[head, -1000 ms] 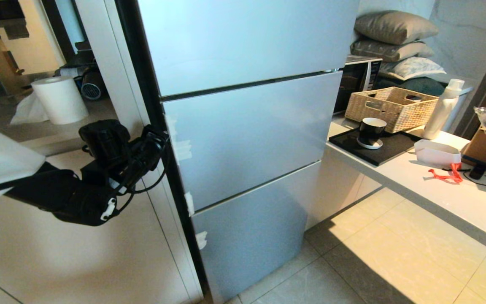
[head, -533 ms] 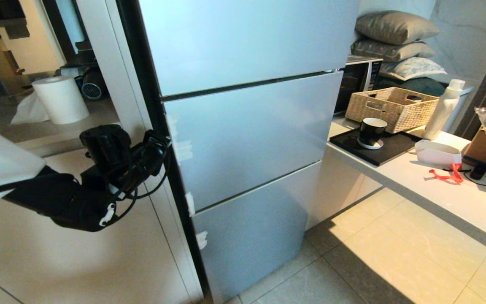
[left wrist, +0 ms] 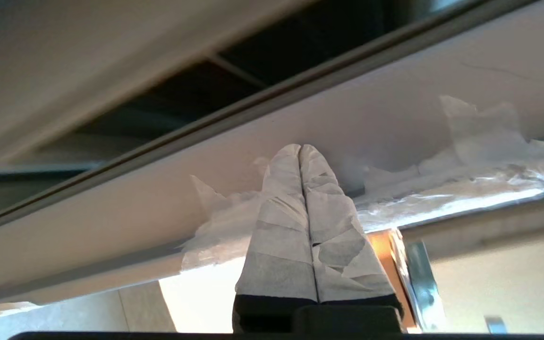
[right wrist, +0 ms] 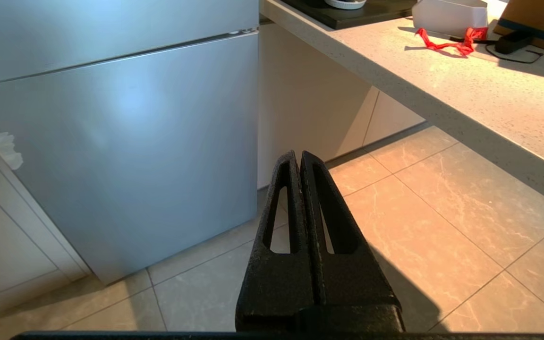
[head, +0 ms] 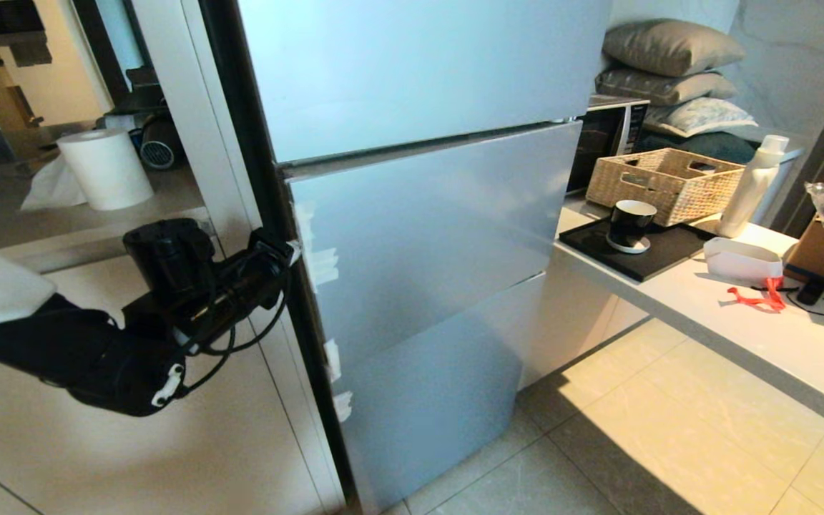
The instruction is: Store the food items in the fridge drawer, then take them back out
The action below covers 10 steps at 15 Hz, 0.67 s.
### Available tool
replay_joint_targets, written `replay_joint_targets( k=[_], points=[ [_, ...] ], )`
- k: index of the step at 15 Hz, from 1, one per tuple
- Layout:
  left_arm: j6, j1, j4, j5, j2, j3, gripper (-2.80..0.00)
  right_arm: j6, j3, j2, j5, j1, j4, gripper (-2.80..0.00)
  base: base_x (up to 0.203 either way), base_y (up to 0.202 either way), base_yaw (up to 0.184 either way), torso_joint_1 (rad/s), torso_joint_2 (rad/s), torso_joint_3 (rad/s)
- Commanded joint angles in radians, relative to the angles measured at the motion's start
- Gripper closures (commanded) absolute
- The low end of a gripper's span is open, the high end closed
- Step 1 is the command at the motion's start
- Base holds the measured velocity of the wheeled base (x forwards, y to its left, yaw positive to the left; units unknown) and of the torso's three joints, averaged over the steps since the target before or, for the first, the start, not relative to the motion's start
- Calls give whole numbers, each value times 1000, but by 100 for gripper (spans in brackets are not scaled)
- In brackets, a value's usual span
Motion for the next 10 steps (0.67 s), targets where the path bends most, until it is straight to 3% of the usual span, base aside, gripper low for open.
replay_joint_targets(
  k=[1,4,7,10],
  points=[
    [-4,-54,-21,-14,-88,79,0,-1,0,1,0,0,0,0,0,0,0,0,0,0],
    [-3,-160,-23,-15,-204,190,0,-1,0,1,1,0,0,0,0,0,0,0,0,0],
    [-3,-344,-22,-15,-362,348,0,-1,0,1,0,0,0,0,0,0,0,0,0,0],
    [-3,-453,-19,-15,-515,477,0,-1,0,1,0,0,0,0,0,0,0,0,0,0]
  ],
)
